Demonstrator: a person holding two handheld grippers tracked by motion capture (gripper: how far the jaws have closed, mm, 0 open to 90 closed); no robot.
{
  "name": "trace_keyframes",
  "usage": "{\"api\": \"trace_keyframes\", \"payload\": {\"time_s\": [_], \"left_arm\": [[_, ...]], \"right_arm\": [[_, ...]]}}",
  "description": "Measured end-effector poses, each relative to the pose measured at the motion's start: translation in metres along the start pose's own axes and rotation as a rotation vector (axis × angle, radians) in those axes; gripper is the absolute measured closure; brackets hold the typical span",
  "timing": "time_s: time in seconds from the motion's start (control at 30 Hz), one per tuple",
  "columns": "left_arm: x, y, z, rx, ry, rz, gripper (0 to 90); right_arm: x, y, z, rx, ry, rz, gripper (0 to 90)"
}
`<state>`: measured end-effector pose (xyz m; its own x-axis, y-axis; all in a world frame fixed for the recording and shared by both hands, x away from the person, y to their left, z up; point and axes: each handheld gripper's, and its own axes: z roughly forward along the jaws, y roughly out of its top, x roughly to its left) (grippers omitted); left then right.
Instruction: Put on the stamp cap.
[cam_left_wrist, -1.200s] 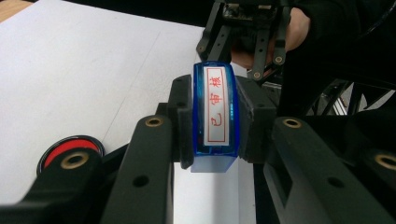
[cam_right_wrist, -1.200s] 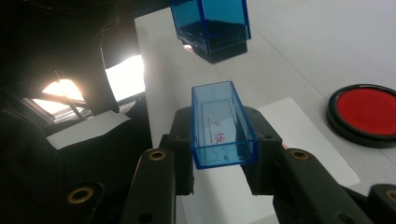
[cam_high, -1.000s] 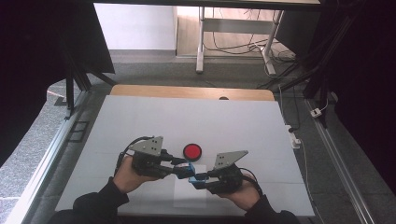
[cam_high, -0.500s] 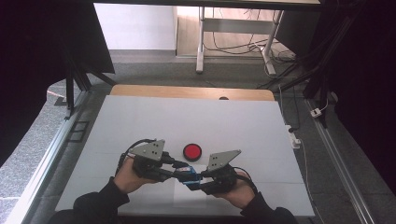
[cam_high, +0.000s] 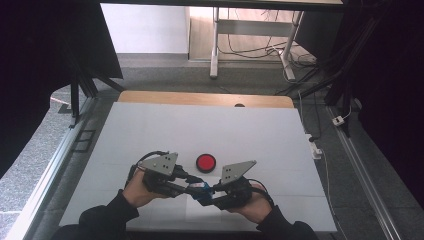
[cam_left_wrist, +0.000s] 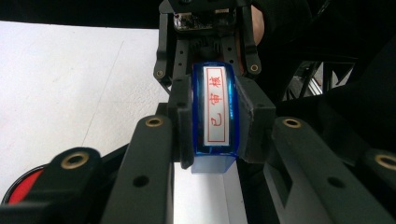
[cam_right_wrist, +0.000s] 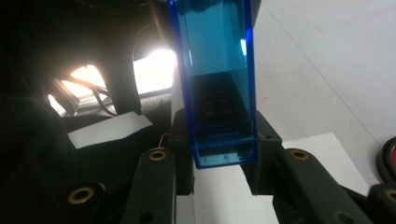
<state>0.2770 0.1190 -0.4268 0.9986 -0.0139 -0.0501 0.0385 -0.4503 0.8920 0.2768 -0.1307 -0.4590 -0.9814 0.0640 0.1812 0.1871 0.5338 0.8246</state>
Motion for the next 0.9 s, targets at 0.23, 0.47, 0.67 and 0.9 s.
{"api": "trace_keyframes", "payload": {"time_s": [0.23, 0.47, 0.67, 0.9], "left_arm": [[0.004, -0.005, 0.001, -0.037, -0.029, -0.036, 70.6], [0.008, -0.011, 0.001, -0.086, -0.079, -0.091, 70.5], [0.009, -0.013, 0.003, -0.102, -0.105, -0.111, 69.9], [0.011, -0.015, 0.005, -0.109, -0.121, -0.140, 70.0]], "right_arm": [[0.001, 0.000, 0.000, -0.001, -0.007, -0.010, 68.3], [0.003, 0.002, -0.002, -0.001, 0.005, -0.038, 68.7], [0.004, 0.003, -0.002, 0.010, 0.009, -0.051, 68.7], [0.004, 0.003, -0.003, 0.009, 0.016, -0.061, 68.7]]}}
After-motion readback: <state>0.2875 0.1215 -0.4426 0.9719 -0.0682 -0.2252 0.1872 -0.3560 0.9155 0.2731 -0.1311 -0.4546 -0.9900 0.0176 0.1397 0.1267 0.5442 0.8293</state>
